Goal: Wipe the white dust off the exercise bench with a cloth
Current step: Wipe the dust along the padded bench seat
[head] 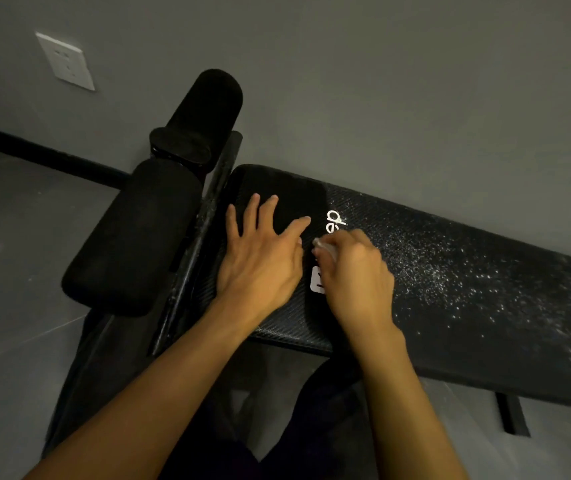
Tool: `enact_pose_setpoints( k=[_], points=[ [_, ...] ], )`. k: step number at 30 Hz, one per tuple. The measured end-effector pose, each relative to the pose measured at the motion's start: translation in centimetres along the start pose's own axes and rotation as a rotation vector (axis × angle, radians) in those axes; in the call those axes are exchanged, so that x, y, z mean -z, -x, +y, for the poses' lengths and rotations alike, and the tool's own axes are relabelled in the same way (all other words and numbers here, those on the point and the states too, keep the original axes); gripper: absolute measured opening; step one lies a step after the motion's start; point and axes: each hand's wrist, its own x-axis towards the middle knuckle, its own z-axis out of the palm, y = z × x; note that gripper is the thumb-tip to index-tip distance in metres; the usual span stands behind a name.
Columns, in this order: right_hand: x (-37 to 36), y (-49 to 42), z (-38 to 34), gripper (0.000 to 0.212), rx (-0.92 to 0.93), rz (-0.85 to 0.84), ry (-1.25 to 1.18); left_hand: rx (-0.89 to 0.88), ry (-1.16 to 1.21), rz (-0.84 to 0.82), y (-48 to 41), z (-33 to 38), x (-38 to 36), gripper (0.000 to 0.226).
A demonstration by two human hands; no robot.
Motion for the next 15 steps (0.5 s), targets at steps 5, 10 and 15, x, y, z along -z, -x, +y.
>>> enact_pose_setpoints(
  k=[5,10,15],
  points=[
    [0.8,4.0,0.3,0.022,0.013,-0.068,0.034,-0.01,0.036,0.009,0.1,-0.1,0.1,0.049],
    [1.1,7.4,1.3,0.022,-0.003,-0.046,-0.031,-0.013,0.034,0.004,0.2,0.2,0.2,0.046],
    [0.8,5.0,1.8,0.02,0.003,0.015,-0.043,-0.07,0.034,0.014,0.8,0.2,0.3,0.04]
  ],
)
